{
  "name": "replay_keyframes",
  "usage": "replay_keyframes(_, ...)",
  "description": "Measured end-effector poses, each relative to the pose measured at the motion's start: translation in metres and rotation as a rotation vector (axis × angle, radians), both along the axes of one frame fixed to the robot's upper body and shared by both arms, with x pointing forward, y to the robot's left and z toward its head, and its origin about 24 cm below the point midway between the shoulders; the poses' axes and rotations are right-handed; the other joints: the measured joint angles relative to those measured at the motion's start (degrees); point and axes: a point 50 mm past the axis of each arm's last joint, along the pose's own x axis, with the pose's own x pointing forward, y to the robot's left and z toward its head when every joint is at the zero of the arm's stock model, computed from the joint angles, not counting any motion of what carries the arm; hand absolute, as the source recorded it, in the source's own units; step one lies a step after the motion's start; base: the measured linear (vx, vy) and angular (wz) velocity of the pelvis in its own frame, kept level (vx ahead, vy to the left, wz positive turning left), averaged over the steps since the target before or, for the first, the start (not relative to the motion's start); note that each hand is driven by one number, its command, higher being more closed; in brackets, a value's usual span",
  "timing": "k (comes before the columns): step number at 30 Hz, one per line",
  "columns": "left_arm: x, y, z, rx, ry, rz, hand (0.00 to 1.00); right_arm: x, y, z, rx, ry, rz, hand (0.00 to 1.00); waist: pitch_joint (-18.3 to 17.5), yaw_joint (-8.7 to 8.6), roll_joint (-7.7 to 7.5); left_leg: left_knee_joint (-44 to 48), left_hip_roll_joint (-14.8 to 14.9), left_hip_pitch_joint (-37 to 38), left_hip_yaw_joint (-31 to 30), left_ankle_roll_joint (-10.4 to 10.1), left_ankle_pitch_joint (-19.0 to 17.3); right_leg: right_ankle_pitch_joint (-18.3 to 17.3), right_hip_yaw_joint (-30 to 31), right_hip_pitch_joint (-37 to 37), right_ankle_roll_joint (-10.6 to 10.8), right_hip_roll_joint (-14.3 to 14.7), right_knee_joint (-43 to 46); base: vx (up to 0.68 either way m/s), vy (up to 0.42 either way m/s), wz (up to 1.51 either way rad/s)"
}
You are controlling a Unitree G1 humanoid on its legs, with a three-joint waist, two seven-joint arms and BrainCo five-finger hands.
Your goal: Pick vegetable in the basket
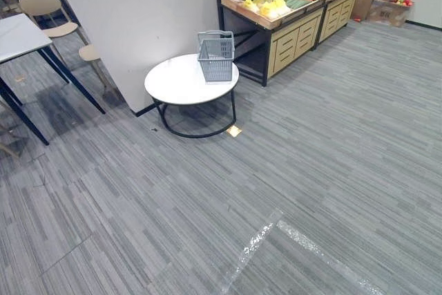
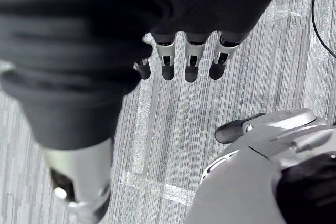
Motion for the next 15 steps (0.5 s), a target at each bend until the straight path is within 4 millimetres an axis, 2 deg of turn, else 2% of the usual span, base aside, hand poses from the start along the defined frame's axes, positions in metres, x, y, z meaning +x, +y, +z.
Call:
replay_keyframes(2, 0.002, 0.0, 0.0, 0.002, 0.0, -0.005, 0.0, 0.005, -0.001, 0.0, -0.002, -0.012, 0.003, 0.0, 0.14, -0.12, 0.26, 0.1, 0.22, -1.14, -0.13, -0.04, 0.36, -0.53, -0.15, -2.02, -0.64, -0.03, 2.41, -0.04, -0.01, -0.01)
replay_keyframes(3, 0.006, 0.0, 0.0, 0.006, -0.01, -0.008, 0.0, 0.015, -0.001, 0.001, -0.004, -0.036, 0.011, 0.0, 0.72, -0.31, 0.55, 0.46, 0.29, -1.93, 0.17, -0.25, 0.76, -2.24, -0.32, -4.79, -1.44, -0.4, 6.68, -0.05, -0.013, -0.06)
replay_keyframes(4, 0.011, 0.003, 0.001, 0.015, -0.023, -0.011, 0.0, 0.026, 0.0, 0.003, -0.005, -0.061, 0.025, 0.0, 2.19, -0.72, 0.06, 0.96, 0.25, -2.73, 0.15, -0.34, 0.86, -4.16, -0.47, -7.2, -1.43, -0.91, 10.67, -0.08, -0.031, -0.02)
replay_keyframes(7, 0.017, 0.008, 0.003, 0.032, -0.038, -0.02, 0.0, 0.036, 0.004, 0.003, 0.005, -0.09, 0.023, 0.0, 3.83, -1.24, -1.1, 1.36, 0.21, -3.92, -0.06, -1.13, 1.1, -7.55, -1.3, -10.47, -2.56, -1.7, 15.63, -0.07, -0.057, 0.09)
replay_keyframes(8, 0.019, 0.01, 0.003, 0.036, -0.043, -0.018, 0.0, 0.036, 0.004, 0.003, 0.007, -0.091, 0.014, 0.0, 4.17, -1.24, -1.48, 3.39, 0.58, -4.85, -0.07, -2.54, -0.29, -8.59, -1.41, -10.94, -2.99, -1.81, 16.82, -0.05, -0.104, 0.08)
replay_keyframes(9, 0.021, 0.01, 0.004, 0.036, -0.051, -0.008, 0.0, 0.035, 0.004, 0.003, 0.008, -0.091, 0.01, 0.0, 4.54, -1.11, -1.42, 10.1, 1.88, -7.49, -0.05, -3.82, -3.56, -9.76, -1.61, -10.81, -3.73, -1.54, 17.49, -0.04, -0.153, 0.06)
replay_keyframes(10, 0.024, 0.011, 0.005, 0.04, -0.072, 0.015, 0.0, 0.035, 0.006, 0.003, 0.015, -0.094, 0.006, 0.0, 5.24, -0.67, -1.6, 19.92, 3.37, -11.56, 0.59, -4.15, -4.73, -10.22, -1.62, -10.22, -4.39, -1.28, 17.65, -0.01, -0.175, 0.07)
replay_keyframes(11, 0.026, 0.012, 0.006, 0.04, -0.087, 0.032, 0.0, 0.035, 0.008, 0.003, 0.018, -0.094, 0.006, 0.0, 5.74, -0.67, -1.89, 26.41, 4.12, -14.17, 0.55, -3.95, -4.52, -10.51, -1.66, -9.54, -4.55, -1.34, 17.72, 0.0, -0.158, 0.05)
replay_keyframes(12, 0.03, 0.012, 0.007, 0.037, -0.112, 0.054, 0.0, 0.032, 0.007, 0.003, 0.016, -0.09, 0.007, 0.0, 6.35, -0.63, -1.81, 34.6, 5.2, -17.53, -0.01, -2.89, -3.23, -10.9, -1.8, -8.45, -5.09, -1.26, 17.88, 0.05, -0.112, 0.01)
replay_keyframes(13, 0.03, 0.009, 0.007, 0.029, -0.122, 0.083, 0.0, 0.029, 0.005, 0.003, 0.008, -0.093, 0.009, 0.0, 6.85, 0.17, -1.7, 43.98, 6.65, -21.44, -0.6, -1.95, -2.03, -11.82, -1.77, -6.71, -5.02, -0.94, 18.1, 0.09, -0.087, -0.02)
replay_keyframes(15, 0.029, 0.006, 0.006, 0.016, -0.124, 0.109, 0.0, 0.028, 0.002, 0.004, 0.0, -0.094, 0.026, 0.0, 6.98, 0.36, -0.99, 49.95, 6.64, -24.91, -1.26, -2.29, -3.14, -13.03, -1.1, -4.23, -4.72, -1.1, 18.0, 0.16, -0.034, -0.05)
